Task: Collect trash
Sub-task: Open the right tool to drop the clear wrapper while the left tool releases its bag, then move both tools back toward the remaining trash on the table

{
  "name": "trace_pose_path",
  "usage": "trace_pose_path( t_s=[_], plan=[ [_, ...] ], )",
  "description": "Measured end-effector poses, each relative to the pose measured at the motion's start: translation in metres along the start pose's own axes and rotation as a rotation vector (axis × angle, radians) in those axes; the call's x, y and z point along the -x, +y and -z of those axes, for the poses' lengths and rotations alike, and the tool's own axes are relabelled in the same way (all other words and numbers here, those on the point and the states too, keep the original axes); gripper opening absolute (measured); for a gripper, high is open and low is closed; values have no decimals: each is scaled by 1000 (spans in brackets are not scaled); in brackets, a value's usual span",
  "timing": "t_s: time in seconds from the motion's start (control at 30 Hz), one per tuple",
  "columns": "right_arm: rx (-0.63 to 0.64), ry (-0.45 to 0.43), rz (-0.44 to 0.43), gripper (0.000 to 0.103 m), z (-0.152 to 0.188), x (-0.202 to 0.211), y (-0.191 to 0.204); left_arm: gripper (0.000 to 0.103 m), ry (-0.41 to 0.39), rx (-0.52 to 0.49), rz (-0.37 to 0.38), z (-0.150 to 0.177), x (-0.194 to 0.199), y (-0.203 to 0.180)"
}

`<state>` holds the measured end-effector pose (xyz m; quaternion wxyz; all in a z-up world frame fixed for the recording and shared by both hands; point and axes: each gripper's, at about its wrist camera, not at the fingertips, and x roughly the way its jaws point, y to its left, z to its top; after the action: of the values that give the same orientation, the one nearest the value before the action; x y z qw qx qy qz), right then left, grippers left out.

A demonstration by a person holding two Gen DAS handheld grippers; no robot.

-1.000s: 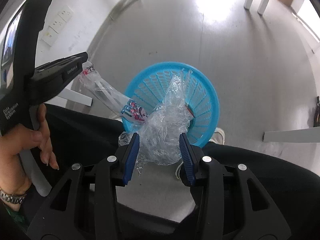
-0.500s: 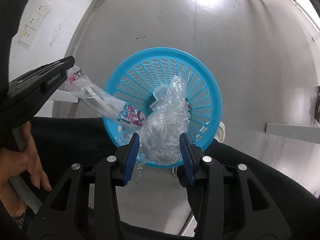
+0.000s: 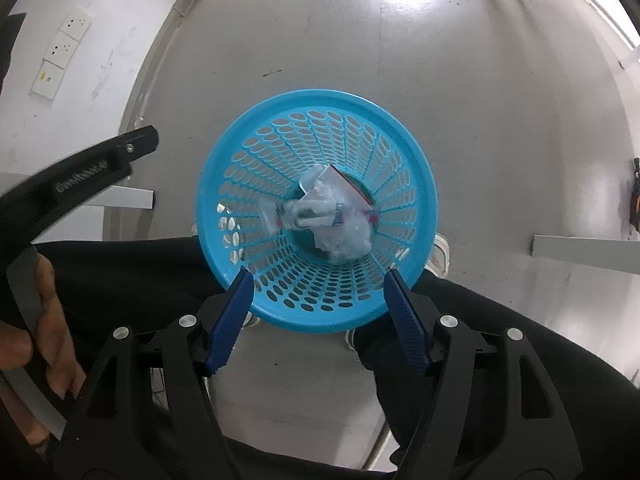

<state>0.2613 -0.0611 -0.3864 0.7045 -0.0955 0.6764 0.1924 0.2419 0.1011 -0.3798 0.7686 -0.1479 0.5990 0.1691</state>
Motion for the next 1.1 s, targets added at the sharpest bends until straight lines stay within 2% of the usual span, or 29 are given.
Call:
trace_pose_path(
  t_s=[0.23, 0.37, 0.57, 0.63, 0.7, 0.83, 0.9, 1.0, 1.1],
  plan=[
    [80, -60, 40, 65, 10, 23, 16, 47, 37, 19, 22, 18, 15, 7],
    [89, -106, 23, 69, 19, 45, 18, 50, 3, -2, 27, 27, 33, 4],
    [107, -191, 14, 70, 40, 78, 23, 53, -43, 6, 100, 42, 63, 10],
    [115, -223, 17, 76, 49, 88, 25, 53, -77, -10, 103, 51, 79, 10],
    [119, -249, 11, 77, 58, 99, 25, 58, -121, -29, 120, 59, 96, 9],
    [117, -285, -7, 77, 72, 118, 23, 60, -199, -77, 121, 77, 127, 8],
    [112, -319, -17, 77, 81, 132, 21, 62, -227, -96, 141, 83, 145, 7],
    [119, -369, -13, 79, 94, 151, 20, 67, -299, -119, 120, 92, 174, 11],
    [144, -441, 2, 82, 109, 176, 25, 68, -339, -142, 156, 102, 200, 15]
  ],
)
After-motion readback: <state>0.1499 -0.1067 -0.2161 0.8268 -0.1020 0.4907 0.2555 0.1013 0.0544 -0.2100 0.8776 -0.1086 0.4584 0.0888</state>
